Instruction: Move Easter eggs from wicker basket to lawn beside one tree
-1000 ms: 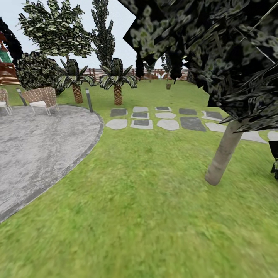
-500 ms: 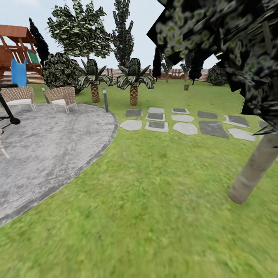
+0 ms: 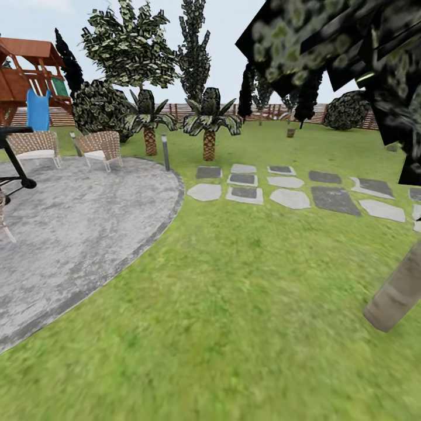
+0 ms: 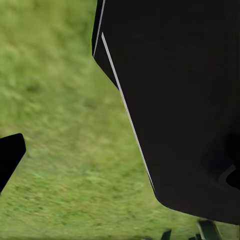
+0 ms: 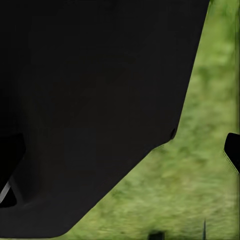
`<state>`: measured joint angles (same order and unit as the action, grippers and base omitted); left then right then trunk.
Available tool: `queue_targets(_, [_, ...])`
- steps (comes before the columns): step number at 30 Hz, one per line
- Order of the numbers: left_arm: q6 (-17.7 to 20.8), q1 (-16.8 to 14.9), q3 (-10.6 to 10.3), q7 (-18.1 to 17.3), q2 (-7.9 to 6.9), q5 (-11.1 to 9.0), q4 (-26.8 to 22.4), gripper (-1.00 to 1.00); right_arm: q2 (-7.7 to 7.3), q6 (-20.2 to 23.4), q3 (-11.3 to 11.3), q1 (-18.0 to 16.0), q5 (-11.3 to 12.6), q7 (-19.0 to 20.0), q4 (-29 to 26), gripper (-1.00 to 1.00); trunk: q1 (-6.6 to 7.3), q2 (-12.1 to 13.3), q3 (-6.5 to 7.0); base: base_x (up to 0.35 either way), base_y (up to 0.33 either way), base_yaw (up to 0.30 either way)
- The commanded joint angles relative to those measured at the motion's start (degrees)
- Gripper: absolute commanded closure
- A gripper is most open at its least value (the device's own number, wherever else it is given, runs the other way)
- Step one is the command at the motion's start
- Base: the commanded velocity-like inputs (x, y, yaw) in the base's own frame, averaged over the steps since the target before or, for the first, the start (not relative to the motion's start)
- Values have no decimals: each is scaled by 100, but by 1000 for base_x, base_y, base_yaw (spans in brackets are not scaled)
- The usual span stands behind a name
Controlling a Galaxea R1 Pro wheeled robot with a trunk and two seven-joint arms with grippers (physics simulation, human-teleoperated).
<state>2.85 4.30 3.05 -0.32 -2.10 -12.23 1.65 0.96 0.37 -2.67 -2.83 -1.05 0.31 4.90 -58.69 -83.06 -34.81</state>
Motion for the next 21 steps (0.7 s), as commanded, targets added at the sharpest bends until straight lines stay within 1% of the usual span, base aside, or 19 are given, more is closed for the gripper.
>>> queue_targets(1, [23,1,29,-3,-1,-25,-7,-100,1,2,-28,-7,-10,4,11,-100,-3,-2,-3,331,0,0])
queue_targets(21, [23,1,29,-3,-1,-27,-15,-100,1,6,-32,-7,-10,4,11,-100,-3,-2,-3,332,0,0])
